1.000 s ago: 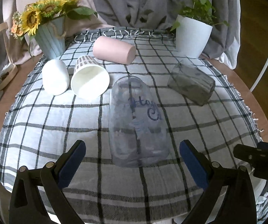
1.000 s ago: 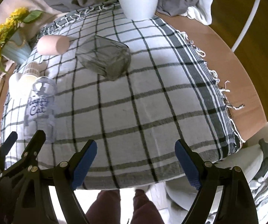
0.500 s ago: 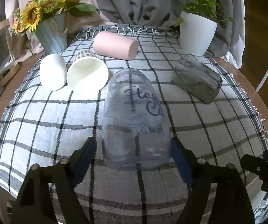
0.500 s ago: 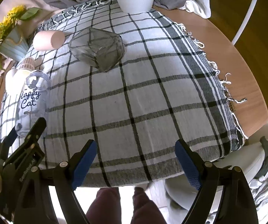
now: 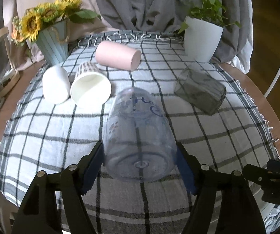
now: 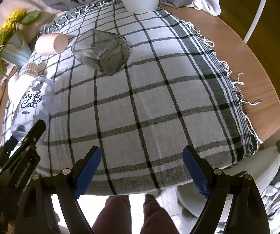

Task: Flip cup upside down
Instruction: 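Lower the inverted jar onto the cloth beside the paper cup, then open the right gripper and release the upside-down jar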

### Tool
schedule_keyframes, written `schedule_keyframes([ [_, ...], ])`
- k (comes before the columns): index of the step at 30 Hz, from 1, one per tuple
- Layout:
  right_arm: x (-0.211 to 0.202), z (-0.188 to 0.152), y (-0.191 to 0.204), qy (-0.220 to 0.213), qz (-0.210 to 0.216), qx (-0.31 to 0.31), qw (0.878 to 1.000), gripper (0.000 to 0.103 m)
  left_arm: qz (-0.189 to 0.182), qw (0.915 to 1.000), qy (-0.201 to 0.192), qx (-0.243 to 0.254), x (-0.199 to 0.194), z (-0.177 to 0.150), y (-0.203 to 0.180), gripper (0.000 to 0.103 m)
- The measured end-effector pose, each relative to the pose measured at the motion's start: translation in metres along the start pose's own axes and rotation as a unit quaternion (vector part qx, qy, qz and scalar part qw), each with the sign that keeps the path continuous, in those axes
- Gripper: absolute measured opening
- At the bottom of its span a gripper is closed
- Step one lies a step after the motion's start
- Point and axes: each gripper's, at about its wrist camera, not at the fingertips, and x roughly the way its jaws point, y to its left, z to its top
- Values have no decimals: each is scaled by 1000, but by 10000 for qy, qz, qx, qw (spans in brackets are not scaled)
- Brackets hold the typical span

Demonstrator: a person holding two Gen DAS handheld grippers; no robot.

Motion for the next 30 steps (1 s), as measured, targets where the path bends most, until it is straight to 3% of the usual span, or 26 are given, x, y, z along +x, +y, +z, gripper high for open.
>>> schedule_keyframes([
  [30,-3,48,27,-344,302,181,9988,86,-286,9986,-407,154,14,74,11,71],
])
